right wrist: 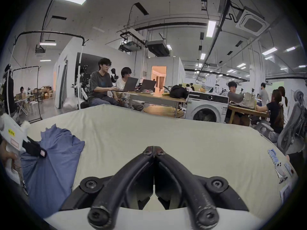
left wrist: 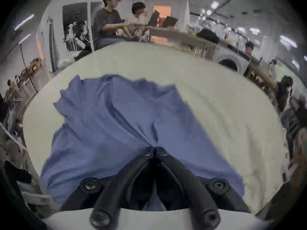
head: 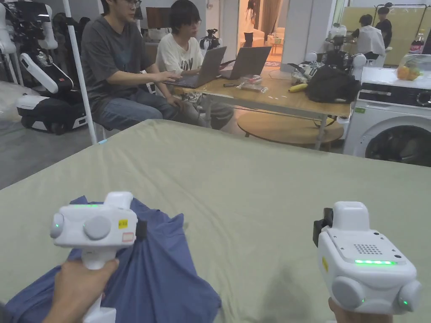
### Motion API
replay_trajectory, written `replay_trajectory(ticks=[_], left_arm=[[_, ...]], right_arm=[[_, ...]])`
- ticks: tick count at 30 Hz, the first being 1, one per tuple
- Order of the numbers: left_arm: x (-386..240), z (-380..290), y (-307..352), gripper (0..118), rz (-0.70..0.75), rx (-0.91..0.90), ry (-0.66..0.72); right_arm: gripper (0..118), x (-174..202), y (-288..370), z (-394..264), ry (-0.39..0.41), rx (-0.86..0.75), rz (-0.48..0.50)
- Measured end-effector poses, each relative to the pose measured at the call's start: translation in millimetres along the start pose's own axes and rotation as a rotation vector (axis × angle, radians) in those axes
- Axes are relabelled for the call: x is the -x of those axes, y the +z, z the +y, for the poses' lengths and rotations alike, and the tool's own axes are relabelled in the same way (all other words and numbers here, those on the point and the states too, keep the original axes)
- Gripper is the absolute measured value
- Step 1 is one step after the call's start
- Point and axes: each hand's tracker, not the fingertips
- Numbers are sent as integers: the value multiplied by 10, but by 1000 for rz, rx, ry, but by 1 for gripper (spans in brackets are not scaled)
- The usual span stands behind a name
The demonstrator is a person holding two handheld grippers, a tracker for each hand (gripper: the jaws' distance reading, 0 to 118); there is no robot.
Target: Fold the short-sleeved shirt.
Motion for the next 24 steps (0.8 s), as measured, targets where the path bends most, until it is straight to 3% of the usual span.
replay_trajectory(ticks=[11, 18, 24], left_arm=[[-1140, 1017, 571, 0, -241, -213, -93], [-2378, 1316, 515, 0, -459, -227, -201], [-3590, 1149, 323, 0, -656, -162, -305]], right_arm=[[0, -501, 195, 172, -24, -37, -78], [0, -1131, 531, 208, -39, -55, -206], [0, -1751, 932, 185, -55, -66, -355]])
